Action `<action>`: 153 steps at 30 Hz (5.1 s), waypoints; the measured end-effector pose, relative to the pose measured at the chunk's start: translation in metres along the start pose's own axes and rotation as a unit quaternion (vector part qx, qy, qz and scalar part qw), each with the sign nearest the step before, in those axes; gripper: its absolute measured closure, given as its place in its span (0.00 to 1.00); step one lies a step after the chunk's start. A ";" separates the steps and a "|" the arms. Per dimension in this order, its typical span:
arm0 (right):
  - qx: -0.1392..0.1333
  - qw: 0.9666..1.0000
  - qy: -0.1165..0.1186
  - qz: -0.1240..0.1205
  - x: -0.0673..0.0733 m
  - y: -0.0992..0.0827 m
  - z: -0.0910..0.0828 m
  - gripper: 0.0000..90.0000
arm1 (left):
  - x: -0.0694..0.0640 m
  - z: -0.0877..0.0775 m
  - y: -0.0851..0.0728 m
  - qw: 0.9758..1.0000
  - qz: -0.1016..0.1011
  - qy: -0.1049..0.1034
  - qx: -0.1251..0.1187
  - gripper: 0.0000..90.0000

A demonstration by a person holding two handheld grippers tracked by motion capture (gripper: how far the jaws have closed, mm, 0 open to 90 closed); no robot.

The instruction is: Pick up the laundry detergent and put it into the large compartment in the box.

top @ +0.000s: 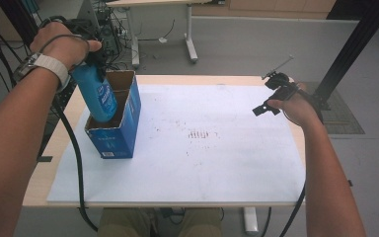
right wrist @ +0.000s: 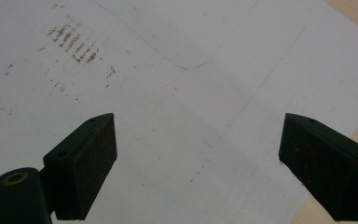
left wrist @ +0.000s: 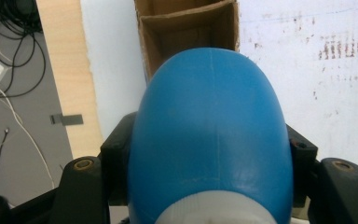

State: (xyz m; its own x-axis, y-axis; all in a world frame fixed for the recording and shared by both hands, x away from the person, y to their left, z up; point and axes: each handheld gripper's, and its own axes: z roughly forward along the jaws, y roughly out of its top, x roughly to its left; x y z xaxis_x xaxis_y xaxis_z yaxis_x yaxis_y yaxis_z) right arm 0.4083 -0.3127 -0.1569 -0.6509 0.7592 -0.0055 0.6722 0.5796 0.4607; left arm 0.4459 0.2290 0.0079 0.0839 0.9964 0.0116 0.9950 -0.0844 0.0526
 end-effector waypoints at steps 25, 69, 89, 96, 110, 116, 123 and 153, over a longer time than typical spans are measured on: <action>0.008 1.000 -0.004 0.001 0.001 0.000 0.000 0.13 | 0.007 0.046 0.010 1.000 0.011 -0.011 0.007 0.42; 0.011 1.000 -0.002 0.011 -0.002 -0.008 0.003 0.13 | 0.000 0.113 0.018 1.000 0.019 -0.006 0.014 0.42; 0.015 1.000 -0.001 0.014 -0.003 -0.010 0.005 0.13 | -0.003 0.132 0.019 1.000 0.025 -0.004 0.014 0.42; 0.015 1.000 -0.002 0.015 -0.004 -0.011 0.006 0.13 | -0.004 0.137 0.020 1.000 0.026 -0.002 0.016 0.42; 0.016 1.000 -0.002 0.017 -0.003 -0.012 0.005 0.13 | -0.009 0.146 0.020 0.999 0.030 0.007 0.017 0.42; 0.018 1.000 -0.002 0.018 -0.003 -0.012 0.005 0.13 | -0.008 0.153 0.021 0.999 0.032 0.005 0.022 0.42; 0.019 1.000 -0.002 0.020 -0.004 -0.014 0.005 0.13 | -0.009 0.158 0.021 0.999 0.032 0.004 0.022 0.42; 0.017 1.000 -0.003 0.020 -0.002 -0.015 0.003 0.13 | -0.007 0.159 0.021 0.999 0.034 0.003 0.022 0.42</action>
State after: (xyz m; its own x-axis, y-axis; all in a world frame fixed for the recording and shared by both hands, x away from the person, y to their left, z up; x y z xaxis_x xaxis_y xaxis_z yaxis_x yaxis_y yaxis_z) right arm 0.4008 -0.3224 -0.1661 -0.6213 0.7835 0.0061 0.7091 0.5590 0.4297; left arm 0.4750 0.2215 -0.1495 0.1520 0.9882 0.0190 0.9883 -0.1522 0.0075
